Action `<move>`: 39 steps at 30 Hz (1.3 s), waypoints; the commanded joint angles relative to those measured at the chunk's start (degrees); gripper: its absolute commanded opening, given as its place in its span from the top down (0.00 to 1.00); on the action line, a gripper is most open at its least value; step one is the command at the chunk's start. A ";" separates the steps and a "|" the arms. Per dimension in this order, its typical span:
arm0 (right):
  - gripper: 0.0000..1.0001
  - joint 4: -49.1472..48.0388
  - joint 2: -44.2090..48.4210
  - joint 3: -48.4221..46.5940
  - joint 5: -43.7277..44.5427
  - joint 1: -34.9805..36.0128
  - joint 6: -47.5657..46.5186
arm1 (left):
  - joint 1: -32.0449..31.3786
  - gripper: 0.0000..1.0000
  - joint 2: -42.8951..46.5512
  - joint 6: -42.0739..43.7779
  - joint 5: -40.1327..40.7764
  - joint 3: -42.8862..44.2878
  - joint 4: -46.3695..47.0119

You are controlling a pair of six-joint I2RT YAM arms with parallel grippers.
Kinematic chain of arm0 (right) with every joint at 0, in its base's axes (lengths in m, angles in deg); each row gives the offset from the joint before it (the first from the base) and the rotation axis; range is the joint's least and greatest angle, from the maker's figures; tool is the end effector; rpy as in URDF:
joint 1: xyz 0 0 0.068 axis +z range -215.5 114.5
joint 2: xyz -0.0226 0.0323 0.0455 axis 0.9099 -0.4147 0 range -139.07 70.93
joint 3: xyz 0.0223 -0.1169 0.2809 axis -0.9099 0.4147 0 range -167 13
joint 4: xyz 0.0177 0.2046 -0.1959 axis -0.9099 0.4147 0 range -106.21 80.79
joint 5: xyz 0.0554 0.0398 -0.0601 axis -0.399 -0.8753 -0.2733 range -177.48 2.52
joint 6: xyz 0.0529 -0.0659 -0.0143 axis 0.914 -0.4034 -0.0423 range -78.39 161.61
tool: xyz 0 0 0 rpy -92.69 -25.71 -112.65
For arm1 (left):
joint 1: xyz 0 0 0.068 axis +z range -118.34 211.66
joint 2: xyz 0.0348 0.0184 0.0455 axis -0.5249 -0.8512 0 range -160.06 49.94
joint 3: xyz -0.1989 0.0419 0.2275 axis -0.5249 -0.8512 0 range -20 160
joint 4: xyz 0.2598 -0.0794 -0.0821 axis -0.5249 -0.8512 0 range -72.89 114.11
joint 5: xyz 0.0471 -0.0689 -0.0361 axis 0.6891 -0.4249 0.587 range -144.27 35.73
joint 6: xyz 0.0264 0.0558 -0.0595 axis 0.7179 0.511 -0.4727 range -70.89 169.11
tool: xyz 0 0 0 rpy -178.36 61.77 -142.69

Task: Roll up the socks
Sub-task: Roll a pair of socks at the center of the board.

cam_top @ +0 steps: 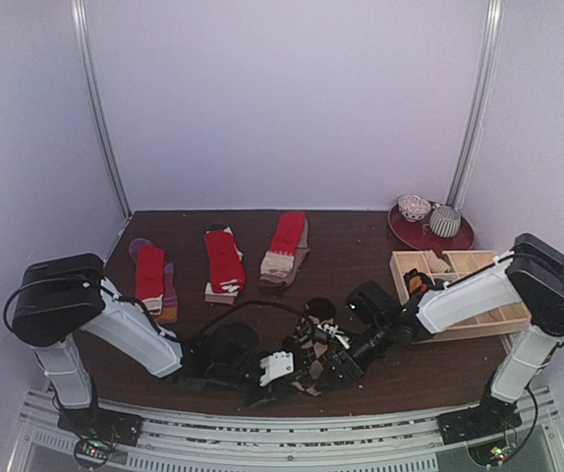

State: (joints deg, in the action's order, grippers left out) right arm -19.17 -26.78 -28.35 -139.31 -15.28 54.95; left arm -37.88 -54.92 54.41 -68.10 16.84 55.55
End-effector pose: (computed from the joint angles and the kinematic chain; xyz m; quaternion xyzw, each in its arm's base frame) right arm 0.1659 0.2921 0.1207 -0.4003 0.7667 0.5015 0.0216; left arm 0.1127 -0.3538 0.0863 0.5818 0.6715 -0.3283 0.3207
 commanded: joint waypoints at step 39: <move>0.80 -22.89 5.79 14.42 34.49 18.65 -16.26 | 5.20 0.84 -8.09 -30.35 -17.83 -0.24 -12.31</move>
State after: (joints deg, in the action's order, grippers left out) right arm -45.09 -17.91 -12.28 -104.06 3.25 34.43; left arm -32.83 -60.16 24.53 -91.81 19.11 55.73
